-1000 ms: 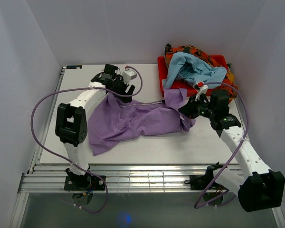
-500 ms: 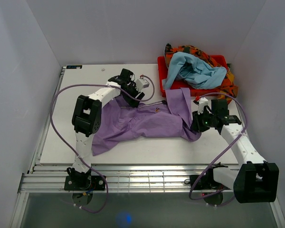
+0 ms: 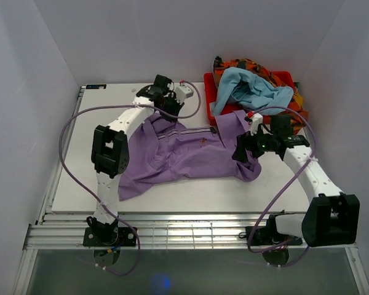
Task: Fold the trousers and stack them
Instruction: Flatten the trousers out
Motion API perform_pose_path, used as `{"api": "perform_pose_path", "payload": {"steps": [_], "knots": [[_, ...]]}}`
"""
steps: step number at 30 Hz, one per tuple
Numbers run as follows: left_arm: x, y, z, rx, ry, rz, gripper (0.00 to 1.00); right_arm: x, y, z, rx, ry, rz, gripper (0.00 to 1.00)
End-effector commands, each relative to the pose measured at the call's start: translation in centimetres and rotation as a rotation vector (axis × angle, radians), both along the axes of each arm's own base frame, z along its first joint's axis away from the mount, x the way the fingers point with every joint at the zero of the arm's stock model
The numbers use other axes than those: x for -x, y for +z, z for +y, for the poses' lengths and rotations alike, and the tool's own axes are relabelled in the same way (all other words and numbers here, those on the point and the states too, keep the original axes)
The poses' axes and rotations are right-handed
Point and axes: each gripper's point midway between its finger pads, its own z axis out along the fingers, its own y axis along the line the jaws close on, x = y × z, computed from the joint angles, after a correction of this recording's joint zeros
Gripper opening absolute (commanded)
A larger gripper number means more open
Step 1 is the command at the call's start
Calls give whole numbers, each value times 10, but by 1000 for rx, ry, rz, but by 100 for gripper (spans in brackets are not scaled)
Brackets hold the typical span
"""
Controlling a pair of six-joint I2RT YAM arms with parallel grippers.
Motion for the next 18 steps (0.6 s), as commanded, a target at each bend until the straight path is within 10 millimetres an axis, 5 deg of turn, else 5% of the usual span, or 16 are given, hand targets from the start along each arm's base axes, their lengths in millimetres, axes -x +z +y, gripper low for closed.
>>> {"api": "perform_pose_path", "payload": {"steps": [1,7,10,11,12,13,14,18], "knots": [[-24,132,23,152,143,-219,0,-17,8,26,-82,52,-26,95],[-13,197,54,265,260,-304,0,-44,-20,56,-74,64,-2,96],[0,194,63,307,285,-270,0,-53,-44,63,-50,55,46,95],[7,205,67,320,304,-290,0,-53,-60,64,-34,59,90,89],[10,193,72,303,323,-276,0,-53,-65,66,-24,71,105,84],[10,188,80,280,354,-277,0,-51,-71,65,-7,89,118,74],[7,183,92,244,402,-285,0,-44,-79,64,6,103,156,52],[-6,141,155,180,596,-207,0,-18,-82,56,33,181,132,17]]}}
